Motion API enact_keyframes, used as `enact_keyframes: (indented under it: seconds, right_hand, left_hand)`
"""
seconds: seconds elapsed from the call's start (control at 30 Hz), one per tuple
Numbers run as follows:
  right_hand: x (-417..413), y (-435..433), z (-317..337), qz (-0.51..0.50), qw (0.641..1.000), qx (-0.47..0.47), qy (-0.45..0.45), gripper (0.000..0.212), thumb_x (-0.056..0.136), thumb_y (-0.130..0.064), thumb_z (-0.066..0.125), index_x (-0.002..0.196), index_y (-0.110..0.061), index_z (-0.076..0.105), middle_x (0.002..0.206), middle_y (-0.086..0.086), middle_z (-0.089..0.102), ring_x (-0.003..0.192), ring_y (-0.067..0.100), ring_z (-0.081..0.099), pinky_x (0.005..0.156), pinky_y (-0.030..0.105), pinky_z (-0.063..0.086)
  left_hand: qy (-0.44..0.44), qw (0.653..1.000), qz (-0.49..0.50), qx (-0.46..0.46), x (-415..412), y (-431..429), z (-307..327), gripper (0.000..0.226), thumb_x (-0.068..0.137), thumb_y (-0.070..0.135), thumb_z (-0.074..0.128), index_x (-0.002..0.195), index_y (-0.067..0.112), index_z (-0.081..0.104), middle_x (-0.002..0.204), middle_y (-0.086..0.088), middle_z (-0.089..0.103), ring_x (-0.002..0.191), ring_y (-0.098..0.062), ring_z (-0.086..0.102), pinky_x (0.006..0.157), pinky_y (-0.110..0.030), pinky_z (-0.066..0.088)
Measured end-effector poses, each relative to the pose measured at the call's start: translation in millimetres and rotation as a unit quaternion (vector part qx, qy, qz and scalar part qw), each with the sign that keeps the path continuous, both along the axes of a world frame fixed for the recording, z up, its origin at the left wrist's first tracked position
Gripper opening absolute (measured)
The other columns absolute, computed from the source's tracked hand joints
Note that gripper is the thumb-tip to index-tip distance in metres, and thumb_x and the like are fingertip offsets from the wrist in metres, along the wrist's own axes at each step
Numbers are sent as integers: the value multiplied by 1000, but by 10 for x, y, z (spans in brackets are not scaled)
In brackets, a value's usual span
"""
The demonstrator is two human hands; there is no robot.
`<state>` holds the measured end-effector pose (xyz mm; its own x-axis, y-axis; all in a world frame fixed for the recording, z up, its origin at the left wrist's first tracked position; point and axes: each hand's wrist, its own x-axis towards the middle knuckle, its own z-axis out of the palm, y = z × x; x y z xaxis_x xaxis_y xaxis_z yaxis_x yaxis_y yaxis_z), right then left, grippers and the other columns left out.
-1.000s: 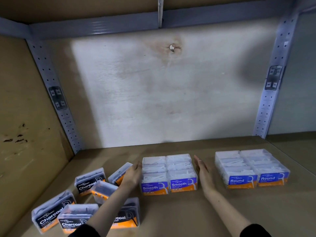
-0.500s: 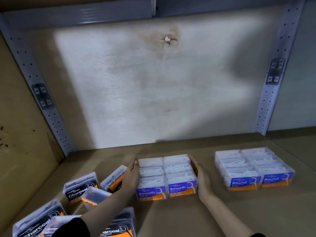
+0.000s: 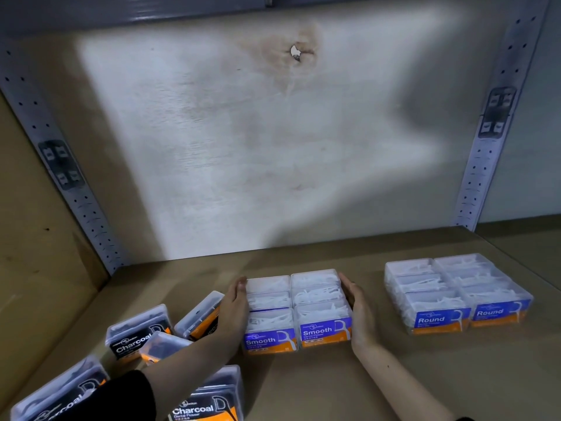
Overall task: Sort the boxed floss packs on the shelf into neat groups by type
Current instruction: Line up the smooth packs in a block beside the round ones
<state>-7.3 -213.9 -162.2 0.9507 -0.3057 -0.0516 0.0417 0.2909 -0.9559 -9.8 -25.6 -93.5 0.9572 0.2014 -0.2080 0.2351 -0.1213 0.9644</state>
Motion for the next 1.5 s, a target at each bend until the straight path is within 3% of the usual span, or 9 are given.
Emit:
enact_keyframes:
  seconds: [0.1, 0.3, 0.43, 0.67, 0.83, 0.97, 1.13, 1.27, 1.5]
  right_hand:
    - [-5, 1, 3, -1, 1000, -2, 1, 28, 100, -23, 35, 112, -13, 58, 98, 4, 69, 70, 4, 71, 52, 17, 56]
    - [-14, 6, 11, -4, 1000, 5, 0, 26, 100, -21, 35, 109, -18, 58, 95, -1, 68, 67, 1, 70, 51, 15, 55]
    - [-18, 16, 22, -13, 1000, 2, 3, 29, 99, -21, 36, 115, -11, 58, 101, 4, 68, 80, 7, 67, 54, 14, 56]
    - [-34, 15, 54, -9, 1000, -12, 0, 24, 100, -22, 36, 108, -20, 58, 96, -2, 68, 71, 1, 69, 52, 13, 54]
    - [-40, -1, 65, -13, 1000, -16, 0, 24, 99, -21, 37, 111, -20, 57, 99, -2, 66, 84, 6, 65, 54, 12, 55]
    - [-65, 3, 98, -7, 1000, -12, 0, 22, 99, -21, 36, 101, -25, 57, 91, -8, 66, 72, 0, 66, 50, 11, 53]
    - [-89, 11, 102, -8, 1000, 1, 9, 24, 100, -23, 34, 108, -19, 57, 98, 2, 65, 80, 9, 65, 51, 14, 55]
    - [-112, 11, 134, -2, 1000, 2, 6, 22, 100, -22, 35, 98, -24, 57, 90, -3, 66, 73, 5, 64, 47, 12, 53]
    - [-115, 24, 165, -4, 1000, 0, 10, 22, 99, -21, 36, 103, -19, 57, 94, 1, 65, 72, 4, 64, 47, 12, 53]
  left_hand:
    - [-9, 1000, 7, 8, 3, -9, 2, 39, 102, 32, 28, 136, 17, 40, 111, -7, 56, 88, -19, 58, 85, -37, 49]
    - [-11, 999, 6, 35, -33, -14, 28, 40, 102, 31, 26, 136, 14, 39, 131, -13, 55, 115, -32, 58, 95, -40, 48]
    - [-8, 999, 10, 39, -49, -32, 66, 41, 103, 31, 25, 138, 14, 38, 135, -12, 52, 120, -32, 54, 97, -38, 46]
    - [-4, 999, 9, 42, -53, -23, 60, 42, 102, 33, 26, 139, 15, 36, 137, -13, 51, 120, -31, 54, 99, -39, 46]
    - [-11, 998, 1, 68, -78, -28, 84, 42, 102, 32, 26, 139, 14, 35, 139, -11, 50, 122, -30, 53, 100, -38, 45]
    - [-15, 996, 1, 83, -73, -17, 80, 42, 103, 31, 26, 139, 13, 36, 139, -11, 49, 123, -30, 53, 100, -37, 45]
    - [-6, 998, 2, 69, -78, -8, 62, 42, 102, 31, 28, 138, 12, 38, 137, -12, 52, 119, -31, 56, 97, -39, 47]
    - [-4, 998, 3, 65, -82, -6, 55, 42, 102, 32, 29, 137, 12, 39, 136, -13, 52, 119, -31, 56, 98, -40, 47]
    - [-5, 998, 1, 64, -95, -17, 78, 42, 102, 31, 27, 137, 12, 39, 137, -13, 52, 120, -31, 55, 98, -39, 46]
